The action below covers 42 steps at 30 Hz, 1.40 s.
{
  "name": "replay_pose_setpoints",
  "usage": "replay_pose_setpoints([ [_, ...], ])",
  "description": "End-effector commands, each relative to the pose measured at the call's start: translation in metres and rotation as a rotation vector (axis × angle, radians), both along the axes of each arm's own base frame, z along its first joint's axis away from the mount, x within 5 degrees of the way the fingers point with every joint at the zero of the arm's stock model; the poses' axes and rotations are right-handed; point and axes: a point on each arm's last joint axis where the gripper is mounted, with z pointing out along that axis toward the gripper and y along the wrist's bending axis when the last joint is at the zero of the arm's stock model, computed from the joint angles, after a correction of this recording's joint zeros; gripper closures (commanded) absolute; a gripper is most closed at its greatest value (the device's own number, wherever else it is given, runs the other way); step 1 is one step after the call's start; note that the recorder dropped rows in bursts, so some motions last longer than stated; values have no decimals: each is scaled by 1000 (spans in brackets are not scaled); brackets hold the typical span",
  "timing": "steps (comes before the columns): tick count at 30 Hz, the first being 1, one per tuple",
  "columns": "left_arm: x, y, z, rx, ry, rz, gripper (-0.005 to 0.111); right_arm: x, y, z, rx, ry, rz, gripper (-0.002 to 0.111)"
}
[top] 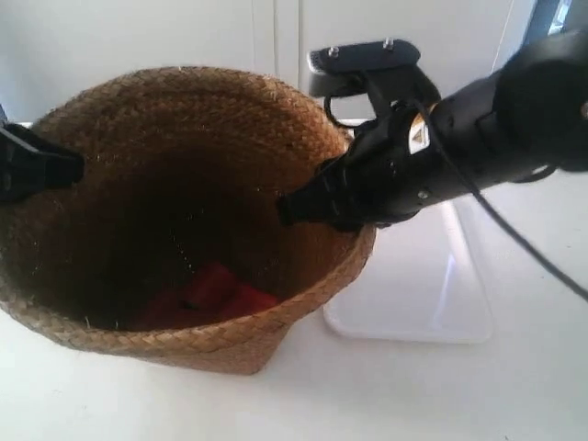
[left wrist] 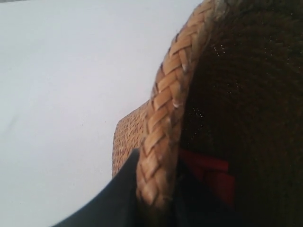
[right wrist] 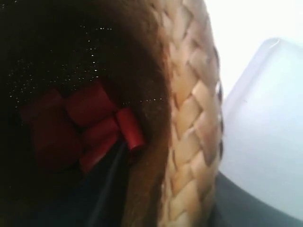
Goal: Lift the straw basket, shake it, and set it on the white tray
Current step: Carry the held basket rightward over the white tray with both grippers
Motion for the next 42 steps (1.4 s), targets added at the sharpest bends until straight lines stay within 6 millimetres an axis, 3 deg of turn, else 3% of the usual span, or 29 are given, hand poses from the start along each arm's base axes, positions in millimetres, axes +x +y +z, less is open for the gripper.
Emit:
replay_pose_setpoints([
  [1,-27,7,73,-59,-246,-19,107,-31,-13,87,139,-260,47,108],
  [2,-20,6,55,-27,-193,-21,107,-30,-11,72,141,-288,51,108],
  [4,-4,4,8,-1,-20,7,107,-15,-6,15,37,-139,43,108],
  [5,-2,4,1,-24,-1,29,107,-9,-7,-4,16,-31,5,108],
  [6,-2,4,5,-32,-63,34,107,-7,-4,-9,27,3,6,108],
  [8,-5,6,18,-43,-124,40,107,-11,-5,11,92,-111,12,108],
  [10,-4,6,20,-46,-125,39,107,-12,-6,14,97,-127,13,108],
  [17,-4,4,12,-8,-64,11,107,-4,-1,-12,32,-38,23,108],
  [25,10,0,-18,54,55,-7,107,5,4,-27,12,-4,20,108],
  [27,13,-1,-7,56,11,-11,107,5,4,-9,24,-39,31,108],
  [28,5,-1,22,10,-46,-20,107,-4,1,30,55,-102,53,108],
  [29,-3,0,42,-26,-89,-29,107,-11,-2,51,80,-137,65,108],
  [30,-19,1,73,-79,-169,-61,107,-30,-8,93,186,-256,79,108],
  [31,-21,1,69,-23,-193,-96,107,-32,-8,91,187,-300,89,108],
  [32,-5,-1,22,49,-66,-97,107,-16,0,33,100,-191,81,108],
  [33,3,1,-1,37,36,-49,107,-7,1,7,66,-78,51,108],
  [34,4,6,-10,-4,73,2,107,-4,2,-7,64,25,25,108],
  [39,-8,10,20,-22,-117,1,107,-11,4,18,137,-105,55,108],
  [42,-10,10,20,-27,-109,-2,107,-11,3,17,112,-104,65,108],
])
